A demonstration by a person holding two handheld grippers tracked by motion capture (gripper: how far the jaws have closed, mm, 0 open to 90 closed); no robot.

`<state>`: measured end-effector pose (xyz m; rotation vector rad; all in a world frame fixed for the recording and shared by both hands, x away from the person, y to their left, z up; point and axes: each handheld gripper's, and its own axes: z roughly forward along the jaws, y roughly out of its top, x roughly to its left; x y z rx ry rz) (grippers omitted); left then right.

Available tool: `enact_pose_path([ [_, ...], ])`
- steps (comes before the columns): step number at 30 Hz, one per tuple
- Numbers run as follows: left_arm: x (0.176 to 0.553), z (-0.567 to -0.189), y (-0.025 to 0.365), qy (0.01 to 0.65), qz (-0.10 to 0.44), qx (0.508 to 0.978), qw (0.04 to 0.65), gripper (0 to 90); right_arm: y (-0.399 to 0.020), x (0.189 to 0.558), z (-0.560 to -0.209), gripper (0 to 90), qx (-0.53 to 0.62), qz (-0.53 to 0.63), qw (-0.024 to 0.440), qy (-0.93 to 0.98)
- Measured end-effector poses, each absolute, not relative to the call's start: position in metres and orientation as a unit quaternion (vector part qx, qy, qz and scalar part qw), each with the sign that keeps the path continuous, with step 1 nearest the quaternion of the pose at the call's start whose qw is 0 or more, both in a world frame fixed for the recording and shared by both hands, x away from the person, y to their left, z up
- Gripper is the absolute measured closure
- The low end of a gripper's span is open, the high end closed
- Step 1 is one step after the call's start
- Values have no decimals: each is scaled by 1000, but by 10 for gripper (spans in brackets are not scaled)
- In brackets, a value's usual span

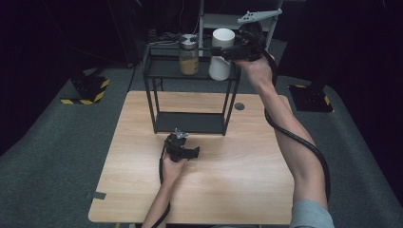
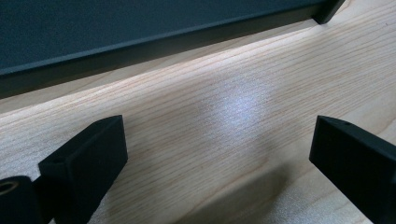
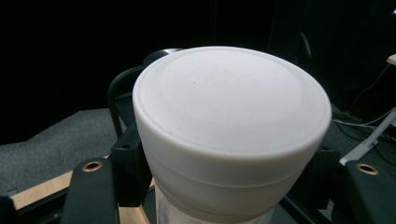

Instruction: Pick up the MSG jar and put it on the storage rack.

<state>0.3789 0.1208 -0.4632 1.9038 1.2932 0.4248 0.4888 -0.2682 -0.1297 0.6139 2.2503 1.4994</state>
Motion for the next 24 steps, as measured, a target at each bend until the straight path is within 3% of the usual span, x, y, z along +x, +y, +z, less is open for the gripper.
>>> enact_pose_path([
  [24,379,-463,121,509,166,749,390,42,-260,505,-139,348,245,531,185,789],
])
